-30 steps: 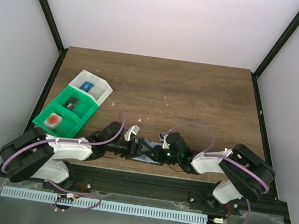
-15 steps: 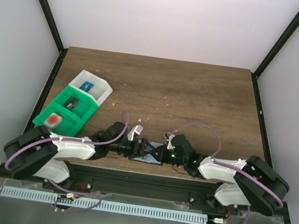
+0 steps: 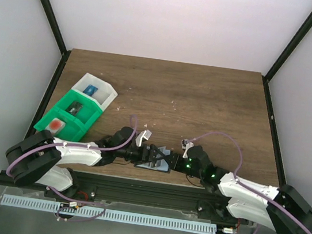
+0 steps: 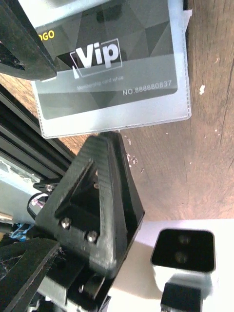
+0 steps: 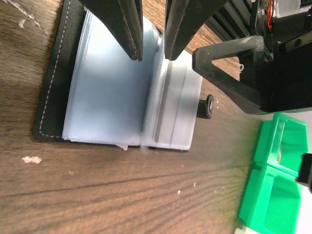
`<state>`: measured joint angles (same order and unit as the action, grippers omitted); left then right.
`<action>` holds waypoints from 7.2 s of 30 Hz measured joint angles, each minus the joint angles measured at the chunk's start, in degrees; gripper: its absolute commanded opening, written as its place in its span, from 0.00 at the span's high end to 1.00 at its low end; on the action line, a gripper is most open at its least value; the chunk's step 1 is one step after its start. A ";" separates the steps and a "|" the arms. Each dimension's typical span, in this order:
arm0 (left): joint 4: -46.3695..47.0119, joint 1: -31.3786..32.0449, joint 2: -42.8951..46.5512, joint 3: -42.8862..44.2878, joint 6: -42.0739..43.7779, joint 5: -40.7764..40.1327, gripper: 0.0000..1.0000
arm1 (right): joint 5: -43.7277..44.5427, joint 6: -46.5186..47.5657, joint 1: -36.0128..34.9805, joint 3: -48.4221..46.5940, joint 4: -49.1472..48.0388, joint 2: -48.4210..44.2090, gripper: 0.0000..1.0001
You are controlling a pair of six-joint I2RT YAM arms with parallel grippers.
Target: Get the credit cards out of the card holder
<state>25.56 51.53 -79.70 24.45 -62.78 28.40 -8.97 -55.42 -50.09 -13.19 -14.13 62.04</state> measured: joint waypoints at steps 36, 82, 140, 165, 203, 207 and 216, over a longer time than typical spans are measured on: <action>-0.55 -4.63 -5.49 -2.43 3.23 -3.69 0.50 | -1.22 2.23 -0.02 -4.04 2.73 10.10 0.82; 11.67 -3.10 -12.81 -3.17 0.87 -1.81 1.00 | -1.44 1.36 -0.02 -2.82 0.17 10.32 0.83; -9.73 -6.93 21.07 -2.82 18.67 26.95 1.00 | -21.64 25.99 0.52 -23.06 37.57 -13.18 0.74; 10.80 -8.33 32.76 -9.92 -4.87 9.20 0.33 | -19.71 -3.50 0.85 -9.25 -3.98 -19.65 0.99; 0.74 -12.72 36.00 -7.80 -3.54 -0.15 1.00 | -5.01 -10.47 0.87 -9.27 2.64 -24.90 0.00; -6.16 -21.20 32.76 -0.87 0.72 3.17 1.00 | -3.76 -9.73 0.87 -8.87 6.56 -28.11 0.00; -20.61 -42.01 24.81 11.23 10.25 13.00 1.00 | -1.53 -7.48 0.87 -7.08 12.85 -34.49 0.00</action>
<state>4.95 9.52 -54.89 35.68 -52.53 41.41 -10.50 -62.89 -49.21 -20.27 -1.28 27.55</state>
